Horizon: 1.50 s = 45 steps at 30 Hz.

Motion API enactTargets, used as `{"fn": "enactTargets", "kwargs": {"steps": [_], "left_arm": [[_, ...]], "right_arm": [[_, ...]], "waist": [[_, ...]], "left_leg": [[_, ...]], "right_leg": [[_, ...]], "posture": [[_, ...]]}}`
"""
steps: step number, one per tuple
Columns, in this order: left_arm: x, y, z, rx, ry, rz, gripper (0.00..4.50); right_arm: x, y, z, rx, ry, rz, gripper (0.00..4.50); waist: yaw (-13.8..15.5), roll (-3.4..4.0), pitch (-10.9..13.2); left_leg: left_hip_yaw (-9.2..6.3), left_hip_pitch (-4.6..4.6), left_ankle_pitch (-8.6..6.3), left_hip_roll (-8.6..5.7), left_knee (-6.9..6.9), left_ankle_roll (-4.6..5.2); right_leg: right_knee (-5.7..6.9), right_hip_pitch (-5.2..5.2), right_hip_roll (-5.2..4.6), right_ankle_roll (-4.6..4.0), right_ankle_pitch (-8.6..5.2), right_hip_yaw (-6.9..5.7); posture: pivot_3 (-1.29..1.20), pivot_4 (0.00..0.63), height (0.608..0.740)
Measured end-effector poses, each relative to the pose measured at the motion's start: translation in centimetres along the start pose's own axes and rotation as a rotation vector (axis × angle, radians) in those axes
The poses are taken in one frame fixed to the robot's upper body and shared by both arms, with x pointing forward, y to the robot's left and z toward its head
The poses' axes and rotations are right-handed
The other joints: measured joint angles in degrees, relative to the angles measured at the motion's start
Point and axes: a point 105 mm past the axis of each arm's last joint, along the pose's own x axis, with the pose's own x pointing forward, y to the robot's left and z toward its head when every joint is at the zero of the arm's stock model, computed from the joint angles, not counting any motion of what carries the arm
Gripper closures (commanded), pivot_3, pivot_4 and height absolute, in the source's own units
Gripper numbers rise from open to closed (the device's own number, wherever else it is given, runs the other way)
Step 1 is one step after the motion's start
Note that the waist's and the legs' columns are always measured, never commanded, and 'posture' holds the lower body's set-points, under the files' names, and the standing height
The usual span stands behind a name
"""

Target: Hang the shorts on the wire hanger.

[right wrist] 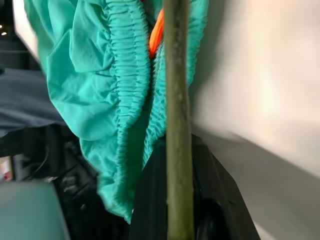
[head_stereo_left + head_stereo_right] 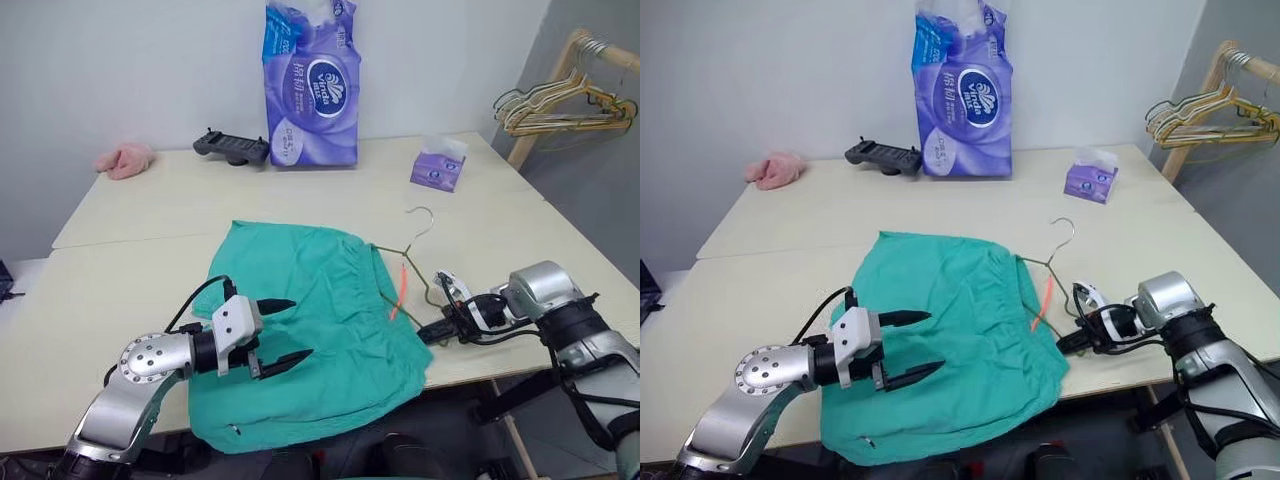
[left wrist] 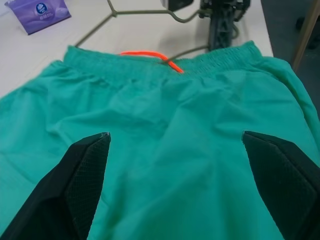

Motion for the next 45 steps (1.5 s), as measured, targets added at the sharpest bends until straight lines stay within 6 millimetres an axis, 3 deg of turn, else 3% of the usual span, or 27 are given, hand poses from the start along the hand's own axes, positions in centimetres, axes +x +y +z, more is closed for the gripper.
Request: {"fn": "enactTargets", "kwargs": {"steps": [8, 12, 15, 17, 20, 22, 24, 26, 30, 32, 35, 39, 45], "left_arm": [[-0.3, 0.1, -0.5, -0.024, 0.027, -0.034, 0.01], [-0.3, 1.9, 1.2, 0.002, 0.022, -0.066, 0.01], [-0.5, 5.1, 4.0, 0.053, -0.007, -0.050, 0.01], [-0.9, 8.3, 7.2, 0.092, -0.035, -0.028, 0.01], [-1.8, 12.7, 13.8, 0.145, -0.114, 0.005, 0.01], [-3.3, 14.7, 19.2, 0.231, -0.183, 0.029, 0.01], [-4.1, 15.6, 21.3, 0.283, -0.197, 0.024, 0.01], [-3.9, 16.7, 20.4, 0.331, -0.114, 0.010, 0.01], [-1.7, 17.9, 14.3, 0.327, 0.096, -0.054, 0.01], [-0.8, 18.1, 12.4, 0.354, 0.159, -0.080, 0.01], [-0.3, 18.7, 11.9, 0.399, 0.189, -0.066, 0.01], [0.8, 19.0, 12.7, 0.455, 0.177, -0.061, 0.01], [2.3, 18.4, 11.6, 0.499, 0.226, -0.106, 0.01]], "right_arm": [[-2.0, 1.5, 3.3, -0.205, -0.115, -0.044, 4.50], [-3.4, 1.7, 5.8, -0.458, -0.189, -0.196, 4.50], [-4.1, 1.9, 7.3, -0.678, -0.219, -0.333, 4.50], [-4.3, 2.0, 8.2, -0.804, -0.227, -0.421, 4.50], [-4.4, 2.0, 9.2, -0.940, -0.236, -0.526, 4.50], [-4.2, 2.3, 10.0, -1.030, -0.246, -0.576, 4.50], [-4.4, 2.3, 10.6, -1.081, -0.256, -0.622, 4.50], [-4.9, 2.4, 11.2, -1.154, -0.262, -0.683, 4.50], [-5.4, 3.6, 12.3, -1.293, -0.280, -0.744, 4.50], [-5.6, 4.5, 12.7, -1.356, -0.289, -0.765, 4.50], [-5.6, 5.6, 12.9, -1.411, -0.299, -0.773, 4.50], [-5.7, 7.1, 13.1, -1.498, -0.303, -0.800, 4.50], [-5.9, 8.2, 13.3, -1.567, -0.298, -0.850, 4.50]], "waist": [[0.19, 0.17, 0.10], [0.28, 0.17, 0.11], [0.43, 0.16, 0.11], [0.42, 0.12, 0.13], [0.30, -0.13, 0.27], [-0.09, -0.16, 0.24], [-0.64, 0.18, 0.04], [-0.79, 0.28, 0.00], [-0.80, 0.23, 0.03], [-0.74, 0.22, 0.02], [-0.75, 0.12, -0.04], [-0.70, 0.11, -0.06], [-1.10, 0.08, -0.09]], "left_leg": [[-0.21, -0.87, 0.01, -0.07, 0.05, -0.02], [-0.50, -0.97, 0.01, -0.08, 0.09, -0.03], [-0.69, -0.97, 0.05, -0.10, 0.12, -0.08], [-0.78, -1.02, 0.12, -0.12, 0.12, -0.21], [-0.86, -1.12, 0.17, -0.17, 0.16, -0.29], [-0.78, -1.08, 0.19, -0.25, 0.13, -0.33], [-0.49, -0.98, 0.28, -0.27, 0.06, -0.52], [-0.45, -0.98, 0.28, -0.28, -0.03, -0.54], [-0.73, -1.20, 0.30, -0.21, 0.06, -0.57], [-0.72, -1.47, 0.30, -0.22, 0.16, -0.57], [-0.65, -2.09, 0.34, -0.22, 0.29, -0.64], [-0.62, -2.10, 0.34, -0.24, 0.24, -0.64], [-0.55, -2.02, 0.33, -0.23, 0.26, -0.62]], "right_leg": [[0.00, -0.74, -0.09, -0.29, 0.20, -0.20], [-0.04, -0.71, -0.10, -0.18, 0.12, -0.55], [-0.06, -0.62, -0.11, -0.13, 0.09, -0.76], [-0.05, -0.61, -0.09, -0.11, 0.07, -0.85], [-0.02, -0.65, -0.08, -0.21, 0.14, -0.91], [-0.02, -0.64, -0.12, -0.33, 0.22, -0.86], [-0.04, -0.65, -0.18, -0.33, 0.21, -0.74], [-0.04, -0.73, -0.19, -0.33, 0.17, -0.71], [0.02, -0.85, -0.12, -0.40, 0.16, -0.72], [0.08, -1.09, -0.12, -0.41, 0.17, -0.71], [0.18, -1.72, -0.14, -0.53, 0.30, -0.68], [0.10, -1.73, -0.19, -0.53, 0.30, -0.69], [0.24, -1.71, -0.18, -0.53, 0.31, -0.67]], "posture": [[0.11, 0.056, 0.740], [0.10, 0.048, 0.740], [0.09, 0.045, 0.740], [0.09, 0.041, 0.740], [0.08, 0.033, 0.740], [0.08, 0.030, 0.740], [0.07, 0.026, 0.740], [0.07, 0.020, 0.740], [0.04, 0.012, 0.740], [0.04, 0.009, 0.740], [0.01, 0.005, 0.740], [0.00, 0.000, 0.740], [-0.02, 0.000, 0.740]]}}
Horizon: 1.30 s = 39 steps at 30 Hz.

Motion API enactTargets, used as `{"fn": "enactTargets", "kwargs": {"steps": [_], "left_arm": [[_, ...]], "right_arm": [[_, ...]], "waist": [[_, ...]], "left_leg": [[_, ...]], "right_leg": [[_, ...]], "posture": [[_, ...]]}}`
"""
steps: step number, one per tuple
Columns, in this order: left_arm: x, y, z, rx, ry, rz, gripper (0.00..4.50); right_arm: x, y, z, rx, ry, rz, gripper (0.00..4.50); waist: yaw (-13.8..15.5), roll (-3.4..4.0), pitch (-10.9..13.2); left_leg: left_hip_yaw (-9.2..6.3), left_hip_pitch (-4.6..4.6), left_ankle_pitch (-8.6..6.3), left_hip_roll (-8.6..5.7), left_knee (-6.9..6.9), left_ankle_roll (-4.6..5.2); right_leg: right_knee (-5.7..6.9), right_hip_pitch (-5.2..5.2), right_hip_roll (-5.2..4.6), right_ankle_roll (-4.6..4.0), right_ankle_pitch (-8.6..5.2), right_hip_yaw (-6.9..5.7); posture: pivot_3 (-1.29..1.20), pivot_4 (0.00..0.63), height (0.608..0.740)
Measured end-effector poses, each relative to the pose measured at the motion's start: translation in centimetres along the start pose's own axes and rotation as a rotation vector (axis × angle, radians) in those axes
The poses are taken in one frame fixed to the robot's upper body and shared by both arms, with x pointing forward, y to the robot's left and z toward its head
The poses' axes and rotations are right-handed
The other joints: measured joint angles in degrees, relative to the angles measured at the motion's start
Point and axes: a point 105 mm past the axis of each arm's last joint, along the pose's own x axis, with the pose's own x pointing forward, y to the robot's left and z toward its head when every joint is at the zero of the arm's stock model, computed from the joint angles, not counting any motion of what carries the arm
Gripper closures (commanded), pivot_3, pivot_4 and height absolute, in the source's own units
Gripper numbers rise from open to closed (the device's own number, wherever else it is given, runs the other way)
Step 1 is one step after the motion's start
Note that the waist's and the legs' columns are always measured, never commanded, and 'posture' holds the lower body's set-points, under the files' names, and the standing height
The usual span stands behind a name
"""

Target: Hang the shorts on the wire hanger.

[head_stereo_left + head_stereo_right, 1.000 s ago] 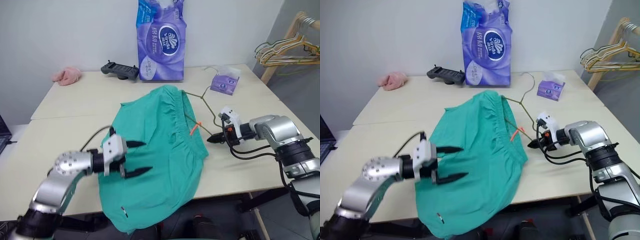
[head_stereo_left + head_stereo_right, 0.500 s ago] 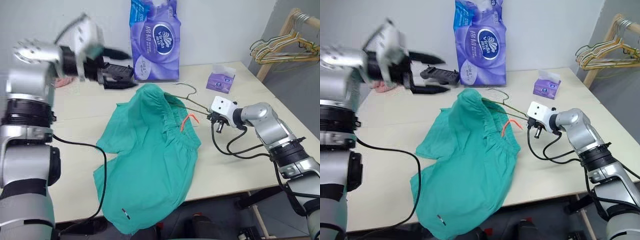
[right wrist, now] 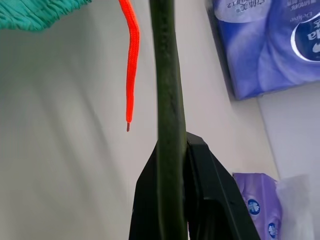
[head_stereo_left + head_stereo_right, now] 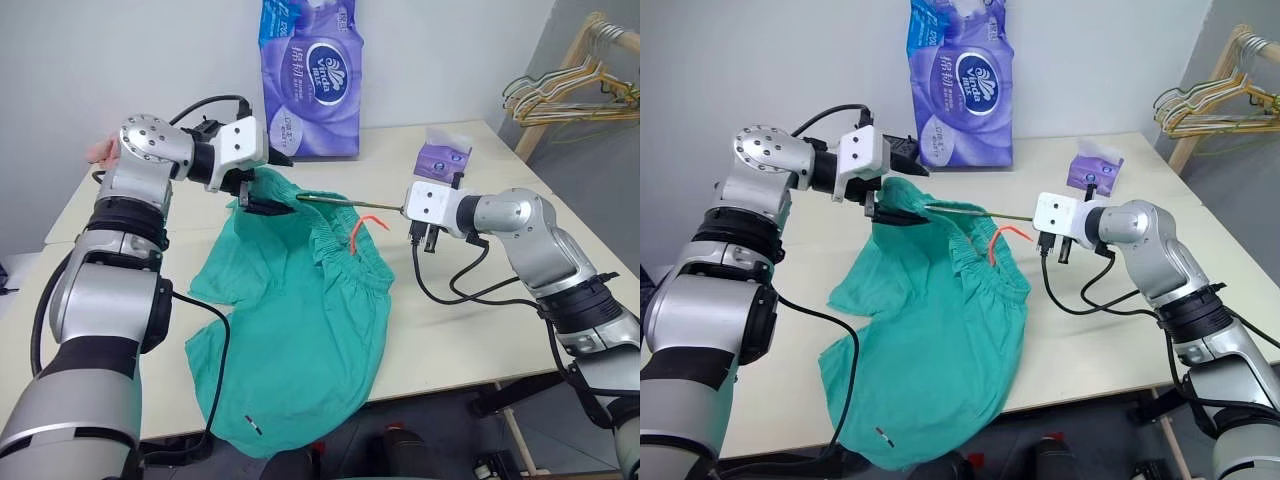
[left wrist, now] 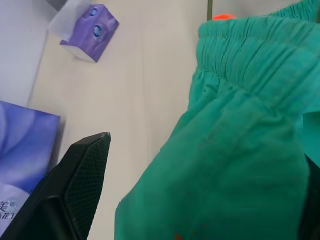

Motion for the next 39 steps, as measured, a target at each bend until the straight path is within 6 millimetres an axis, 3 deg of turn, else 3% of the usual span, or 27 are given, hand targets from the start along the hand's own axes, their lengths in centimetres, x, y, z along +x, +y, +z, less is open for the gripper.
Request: {"fn": "enactTargets", "kwargs": {"steps": [4, 9, 12, 17, 26, 29, 31, 39], "left_arm": [[0.7, -0.8, -1.1, 0.036, 0.064, -0.022, 0.01], [1.3, -0.1, -2.3, 0.129, 0.155, 0.073, 0.01], [1.7, 0.4, -2.5, 0.138, 0.166, 0.141, 0.63], [2.2, 0.1, -2.6, 0.123, 0.143, 0.146, 2.12], [2.7, 0.0, -2.4, 0.130, 0.125, 0.141, 2.17], [3.1, 0.1, -2.2, 0.132, 0.114, 0.153, 2.17], [4.2, -0.1, -1.7, 0.136, 0.093, 0.144, 2.17], [4.2, -0.4, -2.2, 0.136, 0.112, 0.141, 2.17]], "right_arm": [[0.0, -0.2, 0.6, -0.013, -0.007, -0.011, 4.50], [-0.1, -0.4, 1.4, -0.007, -0.009, -0.020, 4.50], [-0.1, -0.5, 1.7, -0.002, -0.005, -0.026, 4.50], [-0.4, -0.5, 2.0, -0.003, -0.001, -0.025, 4.50], [-0.6, -0.7, 1.9, -0.009, 0.006, -0.029, 4.50], [-1.1, -1.0, 2.0, -0.037, 0.001, -0.040, 3.73], [-1.4, -1.0, 3.5, -0.077, -0.051, -0.040, 3.01], [-2.1, -0.3, 4.3, -0.117, -0.079, 0.025, 0.17]], "waist": [[-0.45, -0.01, -0.01], [-0.48, -0.04, -0.04], [-0.50, -0.12, -0.10], [-0.53, -0.19, -0.15], [-0.88, -0.19, -0.15], [-0.87, -0.23, -0.20], [-0.88, -0.25, -0.24], [-2.08, -0.28, -0.27]], "left_leg": [[0.02, 0.04, 0.01, 0.02, 0.01, 0.00], [0.01, 0.06, 0.01, 0.02, 0.05, 0.00], [-0.01, 0.06, 0.01, 0.02, 0.08, 0.00], [0.04, 0.06, 0.02, 0.01, 0.14, -0.02], [0.04, 0.06, -0.11, 0.00, 0.92, 0.20], [0.05, 0.08, -0.10, 0.00, 0.96, 0.21], [0.04, 0.08, -0.10, 0.01, 0.96, 0.21], [0.04, 0.06, -0.10, 0.04, 0.94, 0.20]], "right_leg": [[0.08, 0.00, 0.01, -0.04, 0.02, 0.01], [0.15, -0.01, 0.01, -0.06, 0.04, 0.01], [0.19, -0.01, 0.01, -0.06, 0.04, -0.01], [0.28, -0.02, 0.00, -0.06, 0.04, -0.01], [0.79, 0.05, 0.02, -0.08, 0.08, -0.04], [0.81, 0.08, 0.05, -0.07, 0.17, -0.07], [0.83, 0.07, 0.06, -0.07, 0.18, -0.05], [0.83, 0.03, 0.06, -0.09, 0.20, -0.03]], "posture": [[-0.02, 0.000, 0.740], [-0.02, 0.000, 0.740], [-0.03, 0.000, 0.740], [-0.05, 0.005, 0.740], [-0.06, 0.003, 0.740], [-0.07, 0.003, 0.740], [-0.07, 0.003, 0.740], [-0.07, 0.006, 0.740]]}}
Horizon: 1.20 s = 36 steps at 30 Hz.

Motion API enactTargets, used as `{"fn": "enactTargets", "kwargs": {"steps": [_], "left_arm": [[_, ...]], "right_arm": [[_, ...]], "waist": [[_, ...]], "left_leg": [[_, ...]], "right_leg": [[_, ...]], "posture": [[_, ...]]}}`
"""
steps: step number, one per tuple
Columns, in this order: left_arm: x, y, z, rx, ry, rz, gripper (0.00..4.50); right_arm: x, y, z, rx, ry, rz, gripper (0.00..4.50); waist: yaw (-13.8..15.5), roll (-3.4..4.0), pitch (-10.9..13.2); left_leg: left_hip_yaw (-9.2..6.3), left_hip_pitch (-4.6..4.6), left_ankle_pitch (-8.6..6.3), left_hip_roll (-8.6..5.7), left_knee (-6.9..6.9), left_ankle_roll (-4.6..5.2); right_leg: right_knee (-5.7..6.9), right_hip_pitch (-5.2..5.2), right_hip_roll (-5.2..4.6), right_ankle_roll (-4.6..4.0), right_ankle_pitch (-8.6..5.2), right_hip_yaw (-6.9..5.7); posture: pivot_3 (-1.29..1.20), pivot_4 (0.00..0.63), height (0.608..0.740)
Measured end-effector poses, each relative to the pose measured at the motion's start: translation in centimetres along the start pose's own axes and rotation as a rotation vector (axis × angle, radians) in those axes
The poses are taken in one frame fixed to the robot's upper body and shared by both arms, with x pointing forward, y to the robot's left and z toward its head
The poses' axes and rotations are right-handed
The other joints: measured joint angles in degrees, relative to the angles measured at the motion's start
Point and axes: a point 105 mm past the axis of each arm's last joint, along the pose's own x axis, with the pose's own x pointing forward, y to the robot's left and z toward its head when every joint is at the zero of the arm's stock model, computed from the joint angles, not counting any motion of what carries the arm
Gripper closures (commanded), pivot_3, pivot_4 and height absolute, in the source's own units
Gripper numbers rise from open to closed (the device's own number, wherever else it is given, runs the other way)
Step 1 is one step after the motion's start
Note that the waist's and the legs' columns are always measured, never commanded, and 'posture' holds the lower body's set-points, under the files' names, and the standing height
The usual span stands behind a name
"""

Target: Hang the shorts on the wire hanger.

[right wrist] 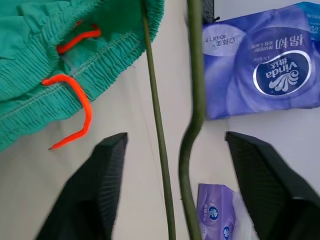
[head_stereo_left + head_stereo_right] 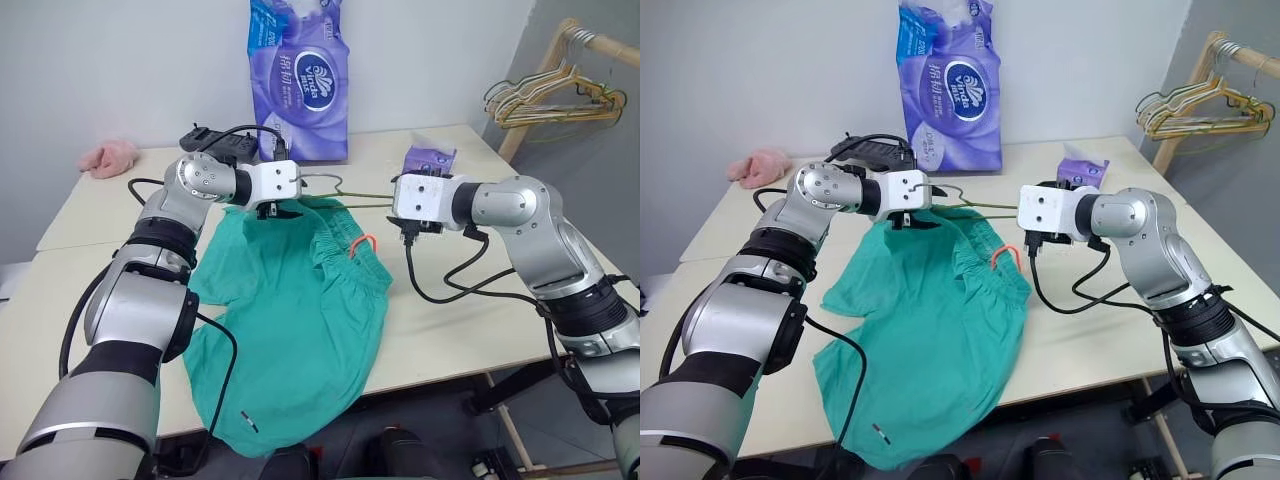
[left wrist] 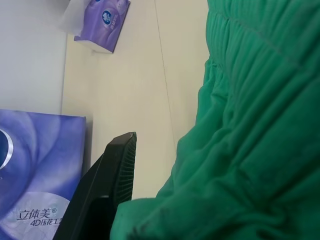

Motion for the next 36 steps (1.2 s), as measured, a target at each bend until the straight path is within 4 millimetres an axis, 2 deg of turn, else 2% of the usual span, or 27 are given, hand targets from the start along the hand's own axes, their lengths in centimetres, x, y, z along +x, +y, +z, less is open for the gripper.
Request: {"fn": "enactTargets", "kwargs": {"steps": [1, 3, 5, 9, 11, 14, 17, 20, 25, 30, 33, 36], "left_arm": [[-0.1, -0.1, -0.2, -0.002, 0.007, 0.000, 2.17], [-0.7, -0.4, -1.2, -0.013, 0.033, -0.001, 2.17], [-1.6, -1.3, -2.8, -0.030, 0.076, -0.010, 2.17], [-2.8, -3.8, -5.6, -0.089, 0.141, -0.059, 2.17], [-2.7, -4.3, -5.8, -0.101, 0.140, -0.068, 2.17], [-2.6, -4.2, -5.4, -0.095, 0.130, -0.065, 2.17], [-2.9, -3.6, -5.3, -0.099, 0.130, -0.042, 2.17], [-2.9, -3.2, -5.0, -0.094, 0.123, -0.023, 2.17], [-3.0, -2.7, -4.5, -0.079, 0.111, -0.006, 2.17], [-3.2, -2.7, -4.5, -0.079, 0.106, 0.002, 2.17], [-3.5, -2.9, -4.8, -0.078, 0.115, 0.002, 2.17], [-3.7, -2.7, -4.7, -0.071, 0.117, 0.006, 2.17]], "right_arm": [[-0.6, 0.1, 0.2, -0.004, -0.006, 0.017, 0.03], [-1.8, -0.1, 0.4, 0.000, -0.004, 0.032, 0.03], [-3.6, -0.4, 0.2, 0.095, 0.008, 0.046, 0.03], [-6.2, -1.0, 0.7, 0.478, -0.043, 0.061, 0.03], [-6.4, -0.6, 1.5, 0.697, -0.112, 0.099, 0.03], [-5.8, 2.1, 1.5, 0.998, -0.165, 0.219, 0.03], [-3.3, 6.8, -0.2, 1.279, -0.115, 0.311, 0.03], [-0.3, 9.6, -0.8, 1.480, -0.086, 0.338, 0.03], [3.0, 11.3, -1.7, 1.651, -0.008, 0.285, 0.03], [4.0, 11.8, -2.3, 1.680, 0.029, 0.236, 0.03], [4.3, 11.9, -1.7, 1.680, 0.010, 0.254, 0.03], [4.3, 12.3, -0.6, 1.646, -0.014, 0.294, 0.62]], "waist": [[0.00, 0.00, 0.00], [0.00, 0.00, 0.00], [0.00, 0.00, 0.00], [-0.13, 0.00, 0.00], [0.02, -0.06, -0.05], [0.29, -0.42, -0.32], [0.38, -0.57, -0.63], [0.14, -0.50, -0.75], [0.03, -0.43, -0.87], [0.02, -0.41, -1.00], [0.03, -0.40, -1.07], [0.05, -0.42, -1.19]], "left_leg": [[-0.02, -0.01, 0.00, 0.00, 0.00, 0.00], [0.00, 0.01, -0.01, 0.00, -0.01, 0.01], [0.00, 0.02, -0.01, 0.00, -0.01, 0.01], [-0.11, 0.01, -0.01, 0.08, -0.01, 0.01], [-0.17, -0.01, -0.01, 0.07, 0.00, 0.01], [-0.24, -0.03, -0.01, 0.06, 0.00, 0.00], [-0.18, -0.03, -0.01, -0.01, 0.02, 0.00], [-0.15, -0.01, -0.01, -0.01, 0.00, 0.00], [-0.17, -0.04, 0.00, -0.02, -0.03, -0.02], [-0.17, -0.04, -0.01, -0.02, -0.03, -0.01], [-0.18, -0.03, -0.01, -0.02, -0.03, -0.01], [-0.18, -0.03, -0.01, -0.02, -0.03, -0.01]], "right_leg": [[-0.02, 0.01, 0.00, 0.00, 0.00, -0.01], [-0.01, 0.01, 0.00, 0.00, 0.00, -0.04], [-0.01, 0.01, 0.00, 0.00, 0.00, -0.04], [0.00, 0.02, 0.00, -0.01, 0.00, -0.02], [-0.01, 0.04, -0.03, -0.02, 0.00, -0.03], [-0.02, 0.05, -0.05, -0.02, 0.00, -0.08], [0.01, 0.04, -0.13, -0.02, 0.01, -0.01], [0.09, -0.02, -0.13, -0.02, 0.01, 0.02], [0.07, -0.05, -0.13, -0.02, 0.01, 0.01], [0.07, -0.04, -0.12, -0.02, 0.01, 0.01], [0.08, -0.04, -0.12, -0.02, 0.01, -0.01], [0.07, -0.03, -0.12, -0.02, 0.01, -0.01]], "posture": [[-0.06, 0.015, 0.740], [-0.06, 0.019, 0.740], [-0.07, 0.028, 0.740], [-0.07, 0.030, 0.740], [-0.07, 0.029, 0.740], [-0.06, 0.025, 0.740], [-0.05, 0.020, 0.740], [-0.03, 0.018, 0.740], [-0.01, 0.012, 0.740], [0.01, 0.011, 0.740], [0.01, 0.006, 0.740], [0.02, 0.001, 0.740]]}}
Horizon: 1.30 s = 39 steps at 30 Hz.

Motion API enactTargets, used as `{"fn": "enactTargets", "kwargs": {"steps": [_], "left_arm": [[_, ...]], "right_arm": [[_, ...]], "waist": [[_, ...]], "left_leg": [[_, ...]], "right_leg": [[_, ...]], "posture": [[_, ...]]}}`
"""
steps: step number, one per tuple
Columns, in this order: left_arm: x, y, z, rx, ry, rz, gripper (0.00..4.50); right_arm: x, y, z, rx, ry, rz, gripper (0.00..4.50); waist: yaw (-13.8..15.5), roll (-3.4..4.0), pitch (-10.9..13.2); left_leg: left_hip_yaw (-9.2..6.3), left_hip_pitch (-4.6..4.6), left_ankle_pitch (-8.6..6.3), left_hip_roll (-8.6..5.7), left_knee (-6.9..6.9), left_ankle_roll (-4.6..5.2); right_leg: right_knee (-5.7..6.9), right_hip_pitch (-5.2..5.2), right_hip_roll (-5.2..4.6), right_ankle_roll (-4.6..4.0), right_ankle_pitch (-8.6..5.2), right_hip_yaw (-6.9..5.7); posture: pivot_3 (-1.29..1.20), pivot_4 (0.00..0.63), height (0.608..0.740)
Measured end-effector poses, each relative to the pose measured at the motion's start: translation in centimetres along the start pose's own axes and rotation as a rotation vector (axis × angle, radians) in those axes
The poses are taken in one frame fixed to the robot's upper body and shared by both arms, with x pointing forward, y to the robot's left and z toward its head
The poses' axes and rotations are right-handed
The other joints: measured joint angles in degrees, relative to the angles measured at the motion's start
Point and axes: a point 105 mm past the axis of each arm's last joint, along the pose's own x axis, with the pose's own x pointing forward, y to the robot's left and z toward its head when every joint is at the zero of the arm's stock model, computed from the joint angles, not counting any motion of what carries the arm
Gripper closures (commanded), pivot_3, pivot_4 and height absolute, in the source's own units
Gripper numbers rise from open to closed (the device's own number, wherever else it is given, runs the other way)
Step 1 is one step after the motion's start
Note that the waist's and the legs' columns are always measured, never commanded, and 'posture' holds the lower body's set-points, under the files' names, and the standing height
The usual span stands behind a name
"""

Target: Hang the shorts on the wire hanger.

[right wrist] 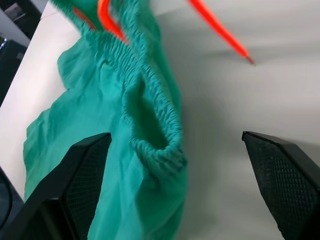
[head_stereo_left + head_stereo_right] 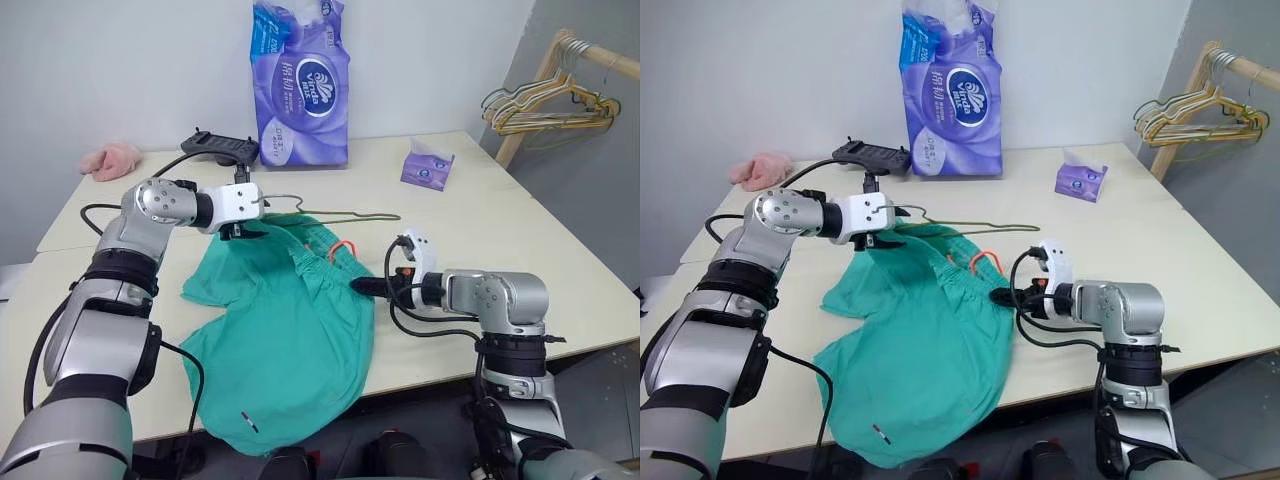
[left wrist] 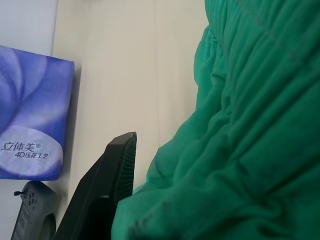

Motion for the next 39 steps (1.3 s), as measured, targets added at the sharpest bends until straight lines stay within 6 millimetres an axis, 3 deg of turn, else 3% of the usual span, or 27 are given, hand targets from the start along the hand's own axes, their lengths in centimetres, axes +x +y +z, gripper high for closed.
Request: {"fn": "enactTargets", "kwargs": {"steps": [5, 12, 15, 17, 20, 23, 29, 39], "left_arm": [[0.0, -0.2, -0.1, -0.002, 0.003, -0.004, 2.17], [0.1, -0.5, -0.2, -0.010, 0.005, -0.008, 2.17], [0.1, -0.4, -0.1, -0.007, 0.003, -0.007, 2.17], [0.1, -0.5, -0.1, -0.009, 0.004, -0.007, 2.17], [0.1, -0.6, -0.2, -0.011, 0.005, -0.009, 2.17], [0.1, -0.6, -0.2, -0.012, 0.005, -0.010, 2.17], [0.1, -0.6, -0.2, -0.012, 0.005, -0.009, 2.17], [0.1, -0.5, -0.2, -0.014, 0.002, -0.006, 2.17]], "right_arm": [[0.1, 1.0, -0.3, -0.043, 0.017, 0.033, 0.67], [0.1, 0.6, 0.0, -0.062, 0.004, 0.005, 0.67], [-0.1, 0.3, 0.2, -0.075, -0.007, -0.014, 1.29], [-0.2, 0.1, 0.2, -0.095, -0.004, -0.025, 2.02], [-0.3, -0.1, 0.2, -0.111, 0.003, -0.038, 2.02], [-0.3, -0.1, 0.3, -0.127, 0.003, -0.044, 2.55], [-0.3, -0.1, 0.5, -0.150, -0.005, -0.035, 4.47], [-0.5, -0.3, 0.3, -0.200, 0.017, -0.047, 4.47]], "waist": [[0.04, -0.03, -0.31], [0.07, -0.05, -0.34], [0.07, -0.06, -0.35], [0.07, -0.06, -0.35], [0.07, -0.06, -0.35], [0.07, -0.06, -0.35], [0.08, -0.07, -0.35], [0.11, -0.07, -0.35]], "left_leg": [[-0.01, 0.01, 0.00, 0.00, 0.00, 0.00], [-0.01, 0.01, 0.00, 0.00, 0.00, 0.00], [0.00, 0.01, 0.00, 0.00, 0.00, 0.00], [0.00, 0.01, 0.00, 0.00, 0.00, 0.01], [0.00, 0.01, 0.00, 0.00, 0.00, 0.01], [0.00, 0.01, 0.00, 0.00, 0.00, 0.01], [0.00, 0.01, 0.00, 0.00, 0.00, 0.01], [-0.01, 0.01, -0.01, 0.00, 0.00, 0.02]], "right_leg": [[-0.01, 0.01, 0.01, 0.00, 0.00, -0.02], [-0.01, 0.01, 0.01, 0.00, 0.00, -0.01], [-0.01, 0.01, 0.01, 0.00, 0.00, 0.00], [-0.01, 0.01, 0.01, 0.00, 0.00, 0.00], [-0.01, 0.02, 0.01, 0.00, 0.00, -0.01], [-0.01, 0.02, 0.01, 0.00, 0.00, -0.01], [-0.01, 0.02, 0.01, 0.00, 0.00, -0.01], [-0.03, 0.03, 0.01, 0.00, 0.00, -0.02]], "posture": [[0.02, 0.000, 0.740], [0.02, 0.001, 0.740], [0.02, 0.003, 0.740], [0.01, 0.006, 0.740], [0.01, 0.007, 0.740], [0.01, 0.008, 0.740], [0.02, 0.008, 0.740], [0.02, 0.010, 0.740]]}}
